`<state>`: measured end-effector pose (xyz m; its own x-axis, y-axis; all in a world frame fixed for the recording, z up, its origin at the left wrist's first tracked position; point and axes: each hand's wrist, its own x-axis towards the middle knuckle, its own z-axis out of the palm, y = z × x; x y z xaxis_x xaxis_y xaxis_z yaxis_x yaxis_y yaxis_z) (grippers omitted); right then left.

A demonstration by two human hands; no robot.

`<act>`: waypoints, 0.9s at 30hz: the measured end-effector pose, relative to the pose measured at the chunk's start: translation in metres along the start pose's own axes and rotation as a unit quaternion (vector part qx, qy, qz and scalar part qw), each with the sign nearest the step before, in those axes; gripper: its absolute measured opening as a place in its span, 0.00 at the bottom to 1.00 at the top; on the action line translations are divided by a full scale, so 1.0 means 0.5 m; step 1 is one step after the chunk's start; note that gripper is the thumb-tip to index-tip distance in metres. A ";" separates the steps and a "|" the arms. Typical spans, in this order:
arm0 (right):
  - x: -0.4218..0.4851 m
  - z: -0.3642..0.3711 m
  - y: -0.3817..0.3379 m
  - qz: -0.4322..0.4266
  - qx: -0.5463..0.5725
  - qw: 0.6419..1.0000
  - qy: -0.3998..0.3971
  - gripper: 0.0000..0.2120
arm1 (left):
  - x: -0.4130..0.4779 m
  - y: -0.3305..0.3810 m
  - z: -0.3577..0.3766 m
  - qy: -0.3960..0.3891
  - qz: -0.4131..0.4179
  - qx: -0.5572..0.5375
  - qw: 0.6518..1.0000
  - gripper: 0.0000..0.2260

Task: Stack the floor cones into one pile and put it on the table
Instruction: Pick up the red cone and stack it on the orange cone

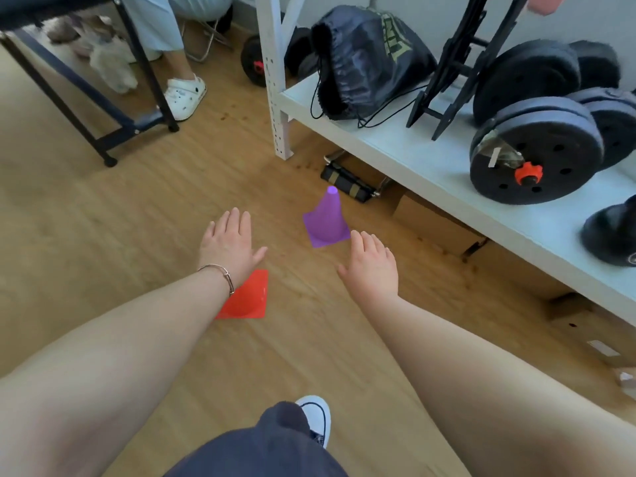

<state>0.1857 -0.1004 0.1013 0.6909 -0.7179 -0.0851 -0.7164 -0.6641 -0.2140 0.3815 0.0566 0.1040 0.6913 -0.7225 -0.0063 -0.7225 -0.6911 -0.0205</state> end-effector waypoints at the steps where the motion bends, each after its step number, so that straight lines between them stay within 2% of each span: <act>1: 0.003 0.021 -0.009 -0.010 -0.003 1.000 -0.009 0.32 | -0.003 -0.027 0.016 0.004 -0.008 -0.005 1.000 0.36; 8: 0.038 0.131 -0.076 -0.100 -0.056 0.992 -0.050 0.33 | -0.053 -0.169 0.122 0.018 -0.090 -0.039 0.995 0.33; 17: 0.081 0.237 -0.203 -0.158 -0.039 0.982 -0.093 0.31 | -0.049 -0.205 0.220 -0.112 -0.047 -0.019 0.992 0.36; 22: 0.109 0.282 -0.261 -0.167 0.024 0.946 -0.275 0.31 | -0.045 -0.222 0.260 -0.197 -0.019 -0.030 0.980 0.34; 27: 0.128 0.321 -0.288 -0.142 0.076 0.934 -0.319 0.34 | -0.043 -0.230 0.299 -0.293 -0.086 -0.201 0.931 0.32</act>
<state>0.3486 -0.0171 -0.0296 0.8030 -0.2155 -0.5556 -0.5075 -0.7361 -0.4479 0.4516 0.1544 -0.0428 0.5984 -0.5477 -0.5847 -0.4647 -0.8318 0.3036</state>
